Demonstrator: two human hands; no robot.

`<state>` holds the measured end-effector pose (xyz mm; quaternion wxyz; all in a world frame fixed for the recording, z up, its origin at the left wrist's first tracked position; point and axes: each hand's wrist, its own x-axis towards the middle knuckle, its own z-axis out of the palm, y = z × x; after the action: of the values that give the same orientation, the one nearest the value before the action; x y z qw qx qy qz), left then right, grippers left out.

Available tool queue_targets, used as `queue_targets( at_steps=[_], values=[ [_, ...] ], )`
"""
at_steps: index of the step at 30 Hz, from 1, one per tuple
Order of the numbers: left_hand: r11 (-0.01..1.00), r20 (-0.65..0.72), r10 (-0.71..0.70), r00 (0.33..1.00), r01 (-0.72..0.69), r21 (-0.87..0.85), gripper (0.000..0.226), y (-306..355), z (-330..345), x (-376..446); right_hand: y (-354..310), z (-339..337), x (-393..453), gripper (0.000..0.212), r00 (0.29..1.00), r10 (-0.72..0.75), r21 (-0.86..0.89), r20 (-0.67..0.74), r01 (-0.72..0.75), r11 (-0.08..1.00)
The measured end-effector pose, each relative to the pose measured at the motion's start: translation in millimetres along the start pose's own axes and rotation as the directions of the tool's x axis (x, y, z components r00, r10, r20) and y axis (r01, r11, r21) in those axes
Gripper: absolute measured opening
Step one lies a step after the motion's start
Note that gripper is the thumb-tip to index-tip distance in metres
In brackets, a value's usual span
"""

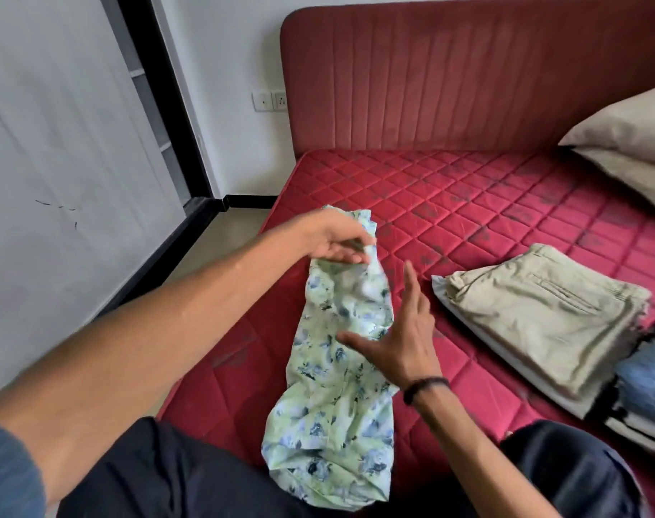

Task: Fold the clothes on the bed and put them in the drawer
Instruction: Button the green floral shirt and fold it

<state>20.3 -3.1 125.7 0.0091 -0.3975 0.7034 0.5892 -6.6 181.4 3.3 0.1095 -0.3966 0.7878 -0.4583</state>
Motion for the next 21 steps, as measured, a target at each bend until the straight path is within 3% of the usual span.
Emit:
queue_targets(
  at_steps=[2,3,5,6,7,9,10,12,14,15,17,21],
  values=[
    [0.984,0.117,0.122,0.986,-0.104,-0.147,0.007,32.8,23.9,-19.5,-17.1,-2.2,27.6,0.14,0.997,-0.018,0.046,-0.08,0.022,0.999],
    [0.962,0.175,0.192,0.966,-0.149,-0.229,0.008,47.3,36.3,-30.5,-19.4,-6.0,40.3,0.122,0.986,-0.008,0.106,-0.168,0.026,0.994],
    [0.894,0.228,0.372,0.9,-0.282,-0.348,0.015,68.7,55.4,-53.6,-15.3,-19.9,64.2,0.052,0.936,0.03,0.248,-0.352,0.062,0.967],
    [0.851,0.191,0.471,0.861,-0.387,-0.354,0.019,74.5,62.2,-65.5,-7.9,-30.1,77.6,0.022,0.905,0.076,0.343,-0.419,0.08,0.936],
    [0.81,0.119,0.555,0.823,-0.502,-0.303,0.023,73.7,67.3,-70.2,0.0,-44.0,89.5,0.009,0.887,0.166,0.463,-0.432,0.061,0.884],
    [0.764,-0.055,0.645,0.763,-0.645,0.005,0.037,52.8,73.5,-66.3,23.7,-69.6,110.6,0.017,0.87,0.368,0.651,-0.328,-0.074,0.755],
    [0.769,-0.12,0.63,0.767,-0.595,0.234,0.046,28.0,76.2,-50.6,40.6,-81.3,116.4,0.018,0.864,0.429,0.679,-0.266,-0.148,0.719],
    [0.808,-0.206,0.4,0.893,-0.237,0.539,0.068,-38.0,82.3,-16.7,72.0,-90.0,119.4,0.018,0.847,0.512,0.651,-0.141,-0.311,0.693],
    [0.817,-0.252,0.153,0.956,0.021,0.576,0.087,-107.4,91.5,16.4,100.1,-78.4,111.1,0.014,0.854,0.52,0.438,-0.027,-0.458,0.773],
    [0.836,-0.275,0.101,0.956,0.068,0.545,0.08,-133.9,97.4,29.6,108.3,-69.3,106.3,0.011,0.856,0.517,0.31,-0.005,-0.49,0.815],
    [0.865,-0.308,0.107,0.945,0.064,0.498,0.065,-168.8,108.6,42.5,121.5,-44.8,107.6,0.018,0.887,0.462,0.179,0.014,-0.456,0.872],
    [0.855,-0.253,0.226,0.941,-0.067,0.515,0.09,-203.9,135.1,39.4,114.7,4.4,137.5,0.039,0.951,0.288,-0.042,0.114,-0.285,0.958]
  ],
)
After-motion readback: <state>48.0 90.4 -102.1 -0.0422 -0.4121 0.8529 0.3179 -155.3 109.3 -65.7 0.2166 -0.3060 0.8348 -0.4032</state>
